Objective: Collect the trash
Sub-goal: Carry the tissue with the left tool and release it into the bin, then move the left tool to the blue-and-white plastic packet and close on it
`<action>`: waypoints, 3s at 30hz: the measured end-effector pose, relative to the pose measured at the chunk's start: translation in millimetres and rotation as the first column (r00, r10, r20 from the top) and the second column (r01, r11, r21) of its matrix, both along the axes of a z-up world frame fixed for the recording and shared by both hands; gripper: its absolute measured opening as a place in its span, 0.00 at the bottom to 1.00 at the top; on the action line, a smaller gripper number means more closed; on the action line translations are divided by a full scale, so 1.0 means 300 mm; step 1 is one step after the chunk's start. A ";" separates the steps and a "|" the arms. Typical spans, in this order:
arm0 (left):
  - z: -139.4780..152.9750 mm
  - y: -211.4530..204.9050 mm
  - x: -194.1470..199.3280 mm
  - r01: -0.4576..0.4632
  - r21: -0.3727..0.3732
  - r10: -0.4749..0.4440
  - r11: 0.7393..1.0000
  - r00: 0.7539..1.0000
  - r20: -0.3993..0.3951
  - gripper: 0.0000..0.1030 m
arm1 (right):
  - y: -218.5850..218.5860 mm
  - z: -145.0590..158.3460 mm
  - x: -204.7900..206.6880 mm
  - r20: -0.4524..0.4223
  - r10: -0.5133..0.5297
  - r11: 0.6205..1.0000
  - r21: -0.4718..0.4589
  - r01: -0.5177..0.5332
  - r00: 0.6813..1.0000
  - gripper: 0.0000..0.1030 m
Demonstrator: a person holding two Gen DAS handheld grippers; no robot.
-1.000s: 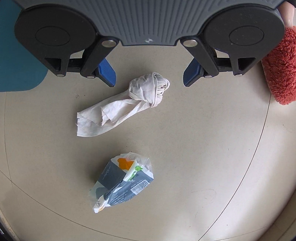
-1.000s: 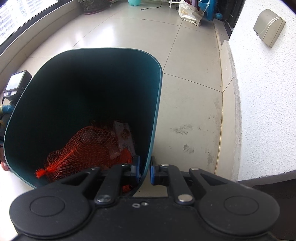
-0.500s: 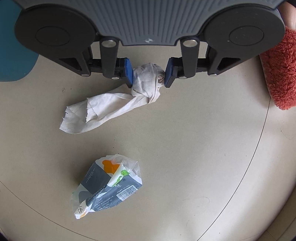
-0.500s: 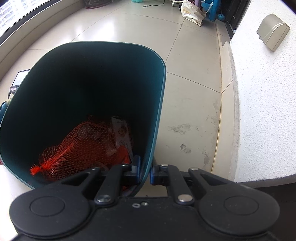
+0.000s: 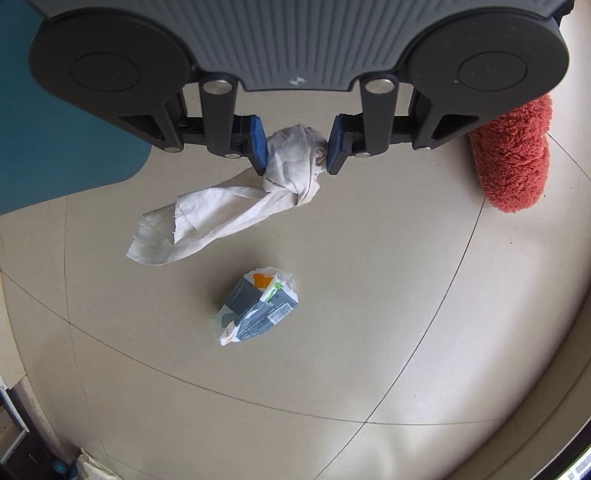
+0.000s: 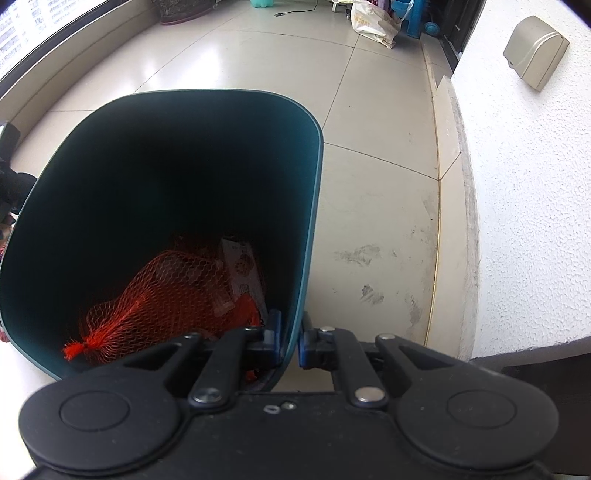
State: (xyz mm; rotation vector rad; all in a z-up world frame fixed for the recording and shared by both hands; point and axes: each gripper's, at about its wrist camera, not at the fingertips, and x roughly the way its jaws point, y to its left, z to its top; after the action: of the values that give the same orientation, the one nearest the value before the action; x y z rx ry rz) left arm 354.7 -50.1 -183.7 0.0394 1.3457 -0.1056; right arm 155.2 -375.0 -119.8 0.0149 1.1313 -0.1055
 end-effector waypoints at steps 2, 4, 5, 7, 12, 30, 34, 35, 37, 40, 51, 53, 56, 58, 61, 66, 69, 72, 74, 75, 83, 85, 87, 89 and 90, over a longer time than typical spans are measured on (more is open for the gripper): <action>0.119 -0.039 -0.034 0.025 -0.022 -0.024 0.999 0.999 0.043 0.32 | -0.004 -0.001 -0.002 0.003 -0.004 1.000 0.003 0.004 1.000 0.07; 0.218 -0.067 -0.072 0.053 -0.051 -0.049 0.997 0.996 0.071 0.32 | -0.007 0.000 -0.002 0.004 -0.010 1.000 0.008 0.010 1.000 0.07; 0.269 -0.087 -0.094 0.071 -0.065 -0.065 0.995 0.994 0.090 0.32 | -0.006 -0.001 -0.002 0.005 -0.010 1.000 0.007 0.010 1.000 0.07; 0.363 -0.130 -0.141 0.106 -0.076 -0.096 0.992 0.988 0.125 0.32 | -0.004 -0.003 -0.002 0.006 -0.013 1.000 0.003 0.013 1.000 0.07; 0.521 -0.263 -0.256 0.202 -0.099 -0.184 0.974 0.969 0.165 0.32 | -0.012 -0.004 -0.002 0.009 -0.034 0.999 0.024 0.034 0.999 0.07; 0.443 -0.758 -0.497 0.469 -0.036 -0.462 0.883 0.879 0.119 0.32 | -0.018 -0.001 -0.026 0.026 -0.023 0.999 0.030 0.022 0.999 0.07; 0.394 -0.767 -0.490 0.467 -0.035 -0.463 0.883 0.882 0.092 0.33 | -0.018 -0.001 -0.030 0.028 -0.018 0.999 0.031 0.017 0.999 0.07; 0.385 -0.762 -0.487 0.463 -0.038 -0.459 0.885 0.884 0.086 0.35 | -0.018 -0.002 -0.031 0.028 -0.017 0.999 0.031 0.016 0.999 0.07; 0.374 -0.752 -0.485 0.456 -0.043 -0.452 0.889 0.888 0.081 0.39 | -0.017 -0.002 -0.031 0.027 -0.017 0.999 0.032 0.016 0.999 0.07; 0.372 -0.734 -0.480 0.450 -0.063 -0.444 0.891 0.892 0.090 0.57 | -0.015 -0.001 -0.031 0.027 -0.017 0.999 0.031 0.016 1.000 0.07; 0.497 -0.599 -0.491 0.471 -0.132 -0.431 0.872 0.868 0.247 0.68 | -0.026 0.006 -0.030 0.030 -0.018 0.999 0.042 0.017 0.999 0.08; 0.533 -0.545 -0.473 0.433 -0.102 -0.387 0.896 0.871 0.302 0.73 | -0.030 0.007 -0.031 0.032 -0.019 0.999 0.046 0.017 0.999 0.08; 0.567 -0.424 -0.380 0.347 -0.124 -0.290 0.929 0.896 0.335 0.79 | -0.034 0.010 -0.034 0.034 -0.018 0.999 0.047 0.017 0.999 0.08; 0.566 -0.347 -0.308 0.290 -0.143 -0.232 0.946 0.917 0.326 0.79 | -0.035 0.012 -0.037 0.035 -0.018 0.999 0.049 0.016 0.999 0.08; 0.541 -0.240 -0.200 0.211 -0.153 -0.160 0.965 0.943 0.293 0.79 | -0.042 0.023 -0.044 0.039 -0.019 0.998 0.063 0.017 0.999 0.09; 0.432 -0.160 -0.040 0.142 -0.056 -0.122 0.988 0.956 0.267 0.79 | -0.061 0.069 -0.069 0.059 -0.023 0.995 0.100 0.017 0.998 0.08; 0.336 -0.145 0.041 0.135 -0.005 -0.131 0.991 0.964 0.233 0.79 | -0.063 0.077 -0.068 0.047 -0.027 0.994 0.111 0.021 0.999 0.08; 0.222 -0.148 0.128 0.122 0.025 -0.125 0.992 0.973 0.192 0.79 | -0.060 0.086 -0.051 0.038 -0.022 0.993 0.113 0.017 0.999 0.12; 0.133 -0.160 0.183 0.123 0.043 -0.128 0.991 0.978 0.162 0.79 | -0.053 0.082 -0.042 0.026 -0.007 0.994 0.109 0.004 1.000 0.16; 0.083 -0.177 0.210 0.132 0.044 -0.137 0.990 0.981 0.139 0.79 | -0.050 0.074 -0.044 0.014 0.000 0.994 0.107 -0.001 1.000 0.17; -0.228 -0.272 0.348 0.132 0.129 -0.138 0.983 0.989 0.046 0.79 | -0.038 0.044 -0.037 -0.022 0.046 0.995 0.093 -0.044 0.999 0.17; -0.295 -0.280 0.381 0.117 0.133 -0.120 0.984 0.993 0.018 0.79 | -0.037 0.036 -0.034 -0.033 0.050 0.994 0.097 -0.046 0.998 0.17; -0.346 -0.287 0.404 0.108 0.138 -0.110 0.984 0.994 0.005 0.79 | -0.033 0.028 -0.029 -0.040 0.060 0.994 0.094 -0.056 0.997 0.17; -0.387 -0.285 0.429 0.091 0.135 -0.091 0.987 0.996 -0.003 0.79 | -0.025 0.016 -0.021 -0.047 0.073 0.994 0.090 -0.068 0.996 0.18; -0.400 -0.281 0.439 0.077 0.133 -0.077 0.988 0.997 -0.005 0.79 | -0.023 0.009 -0.018 -0.054 0.074 0.994 0.090 -0.069 0.996 0.19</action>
State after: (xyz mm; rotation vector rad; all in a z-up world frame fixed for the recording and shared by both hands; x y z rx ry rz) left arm 486.4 -134.4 -303.7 0.2036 1.3495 -0.0810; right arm 150.0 -381.9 -117.1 0.0496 1.1919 0.0082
